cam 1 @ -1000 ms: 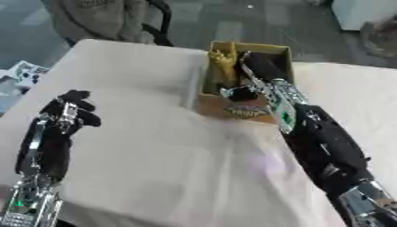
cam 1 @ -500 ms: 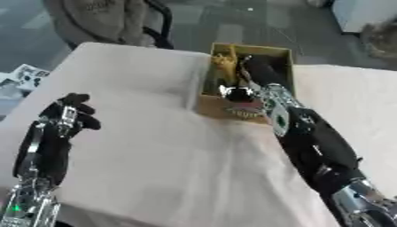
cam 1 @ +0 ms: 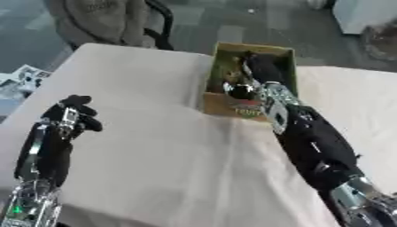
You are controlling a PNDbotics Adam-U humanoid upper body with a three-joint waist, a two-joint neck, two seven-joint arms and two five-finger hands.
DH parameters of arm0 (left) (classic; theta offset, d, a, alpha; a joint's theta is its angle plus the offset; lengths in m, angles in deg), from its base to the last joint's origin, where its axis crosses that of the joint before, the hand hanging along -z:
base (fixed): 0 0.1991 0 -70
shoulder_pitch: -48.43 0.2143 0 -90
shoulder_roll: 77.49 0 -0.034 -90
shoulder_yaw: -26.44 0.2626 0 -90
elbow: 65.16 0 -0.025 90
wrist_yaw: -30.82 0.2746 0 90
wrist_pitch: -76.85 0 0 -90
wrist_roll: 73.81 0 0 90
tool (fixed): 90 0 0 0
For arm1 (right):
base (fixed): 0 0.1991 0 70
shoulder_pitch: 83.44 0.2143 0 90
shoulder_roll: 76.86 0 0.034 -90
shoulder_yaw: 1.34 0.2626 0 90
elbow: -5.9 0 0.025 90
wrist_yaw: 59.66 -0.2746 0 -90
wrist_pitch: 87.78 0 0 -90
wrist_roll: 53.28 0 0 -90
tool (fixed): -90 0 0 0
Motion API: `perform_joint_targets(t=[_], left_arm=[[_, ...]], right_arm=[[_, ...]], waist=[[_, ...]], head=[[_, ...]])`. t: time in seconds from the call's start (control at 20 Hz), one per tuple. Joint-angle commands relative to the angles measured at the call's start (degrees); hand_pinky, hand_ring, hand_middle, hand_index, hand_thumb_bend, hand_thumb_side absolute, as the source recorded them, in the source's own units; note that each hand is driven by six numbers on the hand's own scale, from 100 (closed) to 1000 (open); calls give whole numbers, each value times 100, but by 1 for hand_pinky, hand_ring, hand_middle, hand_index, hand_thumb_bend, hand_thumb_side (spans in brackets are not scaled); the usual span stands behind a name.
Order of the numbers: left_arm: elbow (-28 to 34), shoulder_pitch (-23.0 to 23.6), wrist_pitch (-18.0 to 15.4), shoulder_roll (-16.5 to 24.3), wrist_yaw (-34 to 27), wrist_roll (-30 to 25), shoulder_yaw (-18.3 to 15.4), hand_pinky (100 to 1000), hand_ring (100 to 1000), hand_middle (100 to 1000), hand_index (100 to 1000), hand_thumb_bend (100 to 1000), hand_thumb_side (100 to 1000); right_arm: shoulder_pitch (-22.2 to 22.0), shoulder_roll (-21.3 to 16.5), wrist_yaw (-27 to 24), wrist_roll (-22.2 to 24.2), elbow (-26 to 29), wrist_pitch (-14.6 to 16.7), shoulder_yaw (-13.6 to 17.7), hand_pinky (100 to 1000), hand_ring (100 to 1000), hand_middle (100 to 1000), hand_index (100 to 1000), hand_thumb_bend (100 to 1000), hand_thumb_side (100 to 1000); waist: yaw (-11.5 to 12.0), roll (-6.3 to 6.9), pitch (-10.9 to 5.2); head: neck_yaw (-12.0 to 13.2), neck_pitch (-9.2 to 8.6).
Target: Pick up objects on the table and place them in the box.
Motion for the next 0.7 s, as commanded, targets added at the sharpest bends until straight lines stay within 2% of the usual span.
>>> perform_joint_targets(t=[0.05,0.25,0.4,0.7], left_arm=[[82,-41,-8,41,-1,-15,3,548,483,502,701,151,630],[78,-37,-5,44,-4,-26,9,548,484,502,701,151,631],[77,-35,-3,49,-5,-27,7,548,484,502,701,151,631],[75,-30,10,56,-4,-41,7,549,485,503,702,149,633]], right_arm=[[72,-193,-473,-347,87,-269,164,823,855,877,875,297,415],[130,-294,-1686,-476,79,-428,233,800,843,867,872,282,478],[189,-398,-2338,-528,88,-502,210,793,838,862,869,281,486],[253,-501,-2761,-636,54,-575,138,791,834,858,867,286,483]], waist=[[-1,14,-70],[-13,3,-83],[-19,-6,-94],[-29,-12,-111]], head=[[2,-52],[14,-53],[23,-53],[50,-42]])
